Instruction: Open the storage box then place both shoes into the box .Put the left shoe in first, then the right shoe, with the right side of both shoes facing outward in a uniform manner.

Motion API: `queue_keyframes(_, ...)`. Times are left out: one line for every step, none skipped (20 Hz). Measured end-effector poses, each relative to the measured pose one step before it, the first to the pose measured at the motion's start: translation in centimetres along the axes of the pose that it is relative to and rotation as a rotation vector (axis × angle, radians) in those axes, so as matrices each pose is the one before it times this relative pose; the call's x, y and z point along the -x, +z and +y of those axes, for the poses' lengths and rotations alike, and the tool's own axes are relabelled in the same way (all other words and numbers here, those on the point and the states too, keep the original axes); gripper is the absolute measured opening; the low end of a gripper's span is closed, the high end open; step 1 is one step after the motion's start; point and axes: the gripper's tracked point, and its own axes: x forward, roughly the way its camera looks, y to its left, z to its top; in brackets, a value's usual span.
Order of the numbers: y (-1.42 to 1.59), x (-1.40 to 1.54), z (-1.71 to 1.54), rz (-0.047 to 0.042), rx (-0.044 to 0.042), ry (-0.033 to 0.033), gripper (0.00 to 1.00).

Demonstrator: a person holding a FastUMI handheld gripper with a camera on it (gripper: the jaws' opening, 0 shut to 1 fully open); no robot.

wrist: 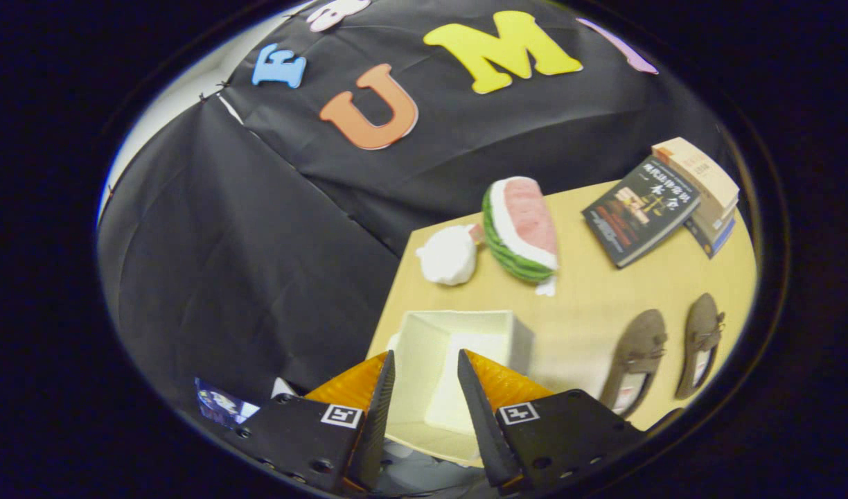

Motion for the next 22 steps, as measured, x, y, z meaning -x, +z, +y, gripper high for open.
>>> queue_keyframes(-0.582,0.802,-2.849,0.00476,0.00632,-0.04883,0.57)
queue_keyframes(-0.234,0.530,-3.048,0.00469,0.00209,-0.04497,0.57)
queue_keyframes(-0.396,0.704,-2.782,0.00948,0.00065,-0.03883,0.57)
queue_keyframes(-0.531,0.224,-2.592,0.01554,0.00158,-0.03342,0.57)
queue_keyframes(-0.851,0.076,-2.483,0.02308,0.00307,-0.04080,0.57)
queue_keyframes(-0.805,-0.443,-2.518,0.02606,0.00330,-0.03880,0.57)
queue_keyframes(-0.830,-0.709,-1.971,0.02419,-0.00592,-0.02864,0.58)
queue_keyframes(-0.858,-0.705,-1.663,0.01871,-0.01380,-0.01857,0.60)
queue_keyframes(-0.943,-0.761,-1.247,0.02541,-0.01732,-0.01073,0.69)
queue_keyframes(-0.944,-0.595,-1.147,0.02847,-0.01976,-0.00970,0.75)
queue_keyframes(-0.701,-0.646,-0.934,0.01928,-0.01437,-0.01056,0.80)
queue_keyframes(-0.686,-0.759,-0.956,0.01985,-0.00759,-0.01376,0.85)
queue_keyframes(-0.759,-0.696,-0.772,0.02136,-0.00045,-0.00955,0.86)
queue_keyframes(-0.715,-0.710,-0.545,0.02415,0.00182,-0.00744,0.86)
queue_keyframes(-0.566,-0.713,-0.465,0.02031,0.00421,-0.00845,0.89)
queue_keyframes(-0.699,-0.972,-0.926,0.01934,0.00493,-0.01084,0.90)
queue_keyframes(-0.231,-0.859,-0.421,0.01458,0.00427,-0.01863,0.92)
queue_keyframes(0.071,-0.701,-0.300,0.00894,-0.00084,-0.01875,0.93)
queue_keyframes(0.143,-0.627,-0.122,0.00788,-0.00205,-0.01980,0.93)
queue_keyframes(0.312,-0.542,-0.556,0.00336,-0.00613,-0.04358,0.93)
queue_keyframes(0.288,-0.434,-0.565,0.00092,-0.00530,-0.04122,0.91)
queue_keyframes(0.290,-0.383,-0.106,0.00077,-0.01110,-0.01977,0.88)
